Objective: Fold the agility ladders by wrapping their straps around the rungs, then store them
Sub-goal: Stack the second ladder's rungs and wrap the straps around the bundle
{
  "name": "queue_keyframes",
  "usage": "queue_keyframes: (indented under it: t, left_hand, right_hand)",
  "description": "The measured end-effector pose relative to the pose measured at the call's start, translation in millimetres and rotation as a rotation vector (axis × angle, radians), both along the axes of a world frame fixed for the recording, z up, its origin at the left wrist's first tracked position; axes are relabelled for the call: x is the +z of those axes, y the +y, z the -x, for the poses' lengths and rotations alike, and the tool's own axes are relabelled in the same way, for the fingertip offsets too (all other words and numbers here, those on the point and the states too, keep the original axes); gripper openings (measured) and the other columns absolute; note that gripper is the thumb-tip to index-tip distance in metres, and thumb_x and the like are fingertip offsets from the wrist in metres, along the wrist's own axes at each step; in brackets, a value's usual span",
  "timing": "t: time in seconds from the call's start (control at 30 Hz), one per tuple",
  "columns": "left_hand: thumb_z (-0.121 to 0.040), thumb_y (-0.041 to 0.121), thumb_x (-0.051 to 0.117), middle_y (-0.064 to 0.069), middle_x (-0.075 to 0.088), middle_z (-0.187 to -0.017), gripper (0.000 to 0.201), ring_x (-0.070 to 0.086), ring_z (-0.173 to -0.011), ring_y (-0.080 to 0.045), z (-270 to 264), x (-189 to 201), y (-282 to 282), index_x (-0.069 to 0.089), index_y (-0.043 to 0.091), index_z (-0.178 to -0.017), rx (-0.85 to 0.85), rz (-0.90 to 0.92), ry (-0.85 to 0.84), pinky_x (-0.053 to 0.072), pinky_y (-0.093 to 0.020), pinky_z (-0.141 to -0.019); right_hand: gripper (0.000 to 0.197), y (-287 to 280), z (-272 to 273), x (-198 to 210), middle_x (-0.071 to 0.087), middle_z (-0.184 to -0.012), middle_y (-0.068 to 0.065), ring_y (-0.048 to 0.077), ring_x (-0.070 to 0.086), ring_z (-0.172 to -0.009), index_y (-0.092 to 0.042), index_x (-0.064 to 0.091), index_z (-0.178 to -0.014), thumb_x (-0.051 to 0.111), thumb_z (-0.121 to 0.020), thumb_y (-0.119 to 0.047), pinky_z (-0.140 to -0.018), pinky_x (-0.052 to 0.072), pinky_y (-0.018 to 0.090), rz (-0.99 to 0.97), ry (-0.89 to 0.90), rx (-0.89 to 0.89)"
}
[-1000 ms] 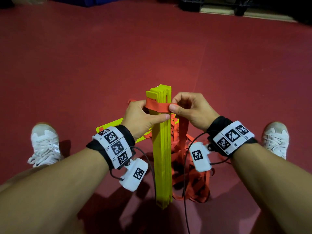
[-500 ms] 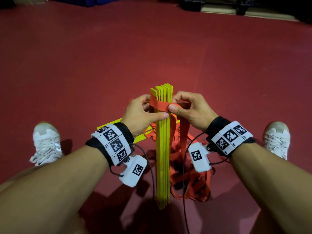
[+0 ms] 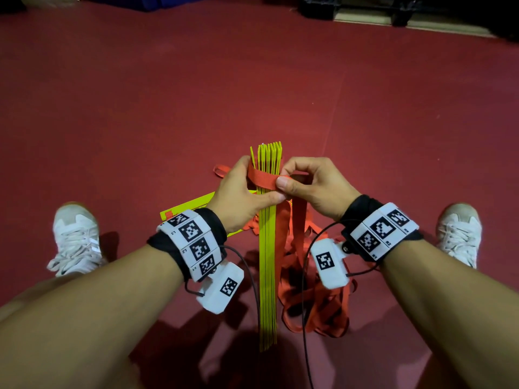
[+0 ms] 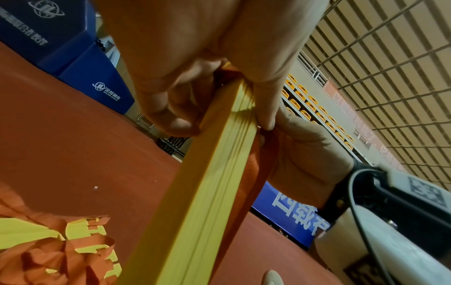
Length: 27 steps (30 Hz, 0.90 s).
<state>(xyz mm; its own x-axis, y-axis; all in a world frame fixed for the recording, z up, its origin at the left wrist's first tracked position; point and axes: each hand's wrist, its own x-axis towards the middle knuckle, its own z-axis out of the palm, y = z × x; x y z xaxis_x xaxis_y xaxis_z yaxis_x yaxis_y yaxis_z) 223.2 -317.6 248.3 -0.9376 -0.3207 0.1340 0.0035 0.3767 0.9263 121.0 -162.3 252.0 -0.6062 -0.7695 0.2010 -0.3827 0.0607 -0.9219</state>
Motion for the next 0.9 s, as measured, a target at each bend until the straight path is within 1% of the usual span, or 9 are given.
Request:
queue_keyframes:
  t: [0.1,0.2,0.37,0.5,0.6,0.7,0.8,0.87,0.9]
  left_hand:
    - [-0.058,0.048,0.077,-0.005,0.069,-0.103,0.068,0.065,-0.098,-0.027,0.5,1.2,-1.5,0.055,0.02,-0.116,-0.034,-0.004,-0.024,0.051,-0.054,-0.093]
    - [-0.062,0.036,0.074,0.007,0.066,-0.094,0.061,0.064,-0.088,-0.015,1.9,1.2,-1.6,0.053,0.021,-0.117,-0.02,-0.002,-0.047,0.053,-0.046,-0.09]
    - [-0.069,0.027,0.076,0.007,0.067,-0.098,0.059,0.063,-0.087,-0.008,3.7,0.1,-1.4,0.051,0.018,-0.122,-0.002,-0.048,-0.052,0.052,-0.034,-0.082]
    - [-0.055,0.039,0.071,0.006,0.07,-0.096,0.057,0.067,-0.092,-0.017,5.1,-0.8,-1.5,0.06,0.026,-0.11,0.0,-0.125,-0.028,0.055,-0.045,-0.089]
    - [-0.055,0.032,0.073,0.001,0.068,-0.093,0.046,0.066,-0.092,-0.024,8.0,-4.4,-3.7,0.064,0.029,-0.1,0.0,-0.177,-0.022,0.054,-0.054,-0.092]
    - [-0.062,0.016,0.07,0.0,0.064,-0.084,0.033,0.061,-0.083,-0.019,9.1,-5.2,-5.2,0.065,0.027,-0.093,-0.011,-0.233,-0.012,0.054,-0.05,-0.085]
    - [-0.063,0.01,0.067,0.008,0.063,-0.075,0.029,0.058,-0.077,-0.017,8.3,-4.2,-5.7,0.065,0.026,-0.087,-0.027,-0.287,-0.003,0.049,-0.041,-0.076]
    - [-0.063,0.008,0.065,0.008,0.062,-0.073,0.028,0.057,-0.076,-0.018,8.2,-4.2,-6.6,0.064,0.024,-0.086,-0.027,-0.319,-0.008,0.048,-0.04,-0.075]
    - [-0.063,0.008,0.064,0.007,0.061,-0.074,0.028,0.057,-0.076,-0.018,8.1,-4.1,-7.0,0.063,0.022,-0.086,-0.028,-0.333,-0.014,0.048,-0.04,-0.074]
  right_hand:
    - [0.009,2.9,3.4,-0.5,0.062,-0.072,0.001,0.013,0.052,-0.066,-0.016,0.065,-0.083,0.067,-0.091,-0.019,-0.063,0.042,0.026,-0.022,-0.049,0.049]
    - [0.009,1.7,3.7,-1.0,0.061,-0.07,-0.003,0.009,0.051,-0.063,-0.017,0.065,-0.084,0.066,-0.092,-0.013,-0.061,0.042,0.022,-0.024,-0.039,0.045]
    - [0.016,-2.0,3.9,-2.8,0.062,-0.07,-0.001,0.014,0.052,-0.066,-0.02,0.063,-0.078,0.071,-0.091,-0.013,-0.064,0.044,0.032,-0.062,0.051,-0.047]
    - [0.017,-1.9,4.1,-4.2,0.064,-0.067,-0.01,0.007,0.055,-0.064,-0.02,0.063,-0.077,0.072,-0.089,-0.014,-0.063,0.046,0.027,-0.059,0.048,-0.065]
    - [0.014,-0.1,5.4,-4.6,0.064,-0.068,-0.01,0.008,0.055,-0.063,-0.018,0.063,-0.079,0.072,-0.09,-0.013,-0.063,0.045,0.026,-0.06,0.029,-0.034]
    - [0.011,1.6,7.7,-3.2,0.063,-0.069,-0.005,0.014,0.053,-0.065,-0.02,0.063,-0.081,0.068,-0.086,-0.028,-0.063,0.042,0.032,-0.097,0.022,-0.024]
    - [0.021,1.2,7.4,-1.4,0.065,-0.072,-0.006,0.017,0.054,-0.067,-0.022,0.065,-0.085,0.061,-0.087,-0.043,-0.064,0.043,0.042,-0.158,0.044,-0.019]
    - [0.022,1.1,6.8,1.0,0.063,-0.07,-0.009,0.016,0.054,-0.066,-0.025,0.065,-0.082,0.058,-0.09,-0.043,-0.064,0.044,0.048,-0.21,0.101,-0.016]
    - [0.019,2.0,7.0,2.5,0.06,-0.066,-0.013,0.011,0.052,-0.063,-0.025,0.064,-0.079,0.059,-0.094,-0.037,-0.062,0.042,0.044,-0.232,0.137,-0.016]
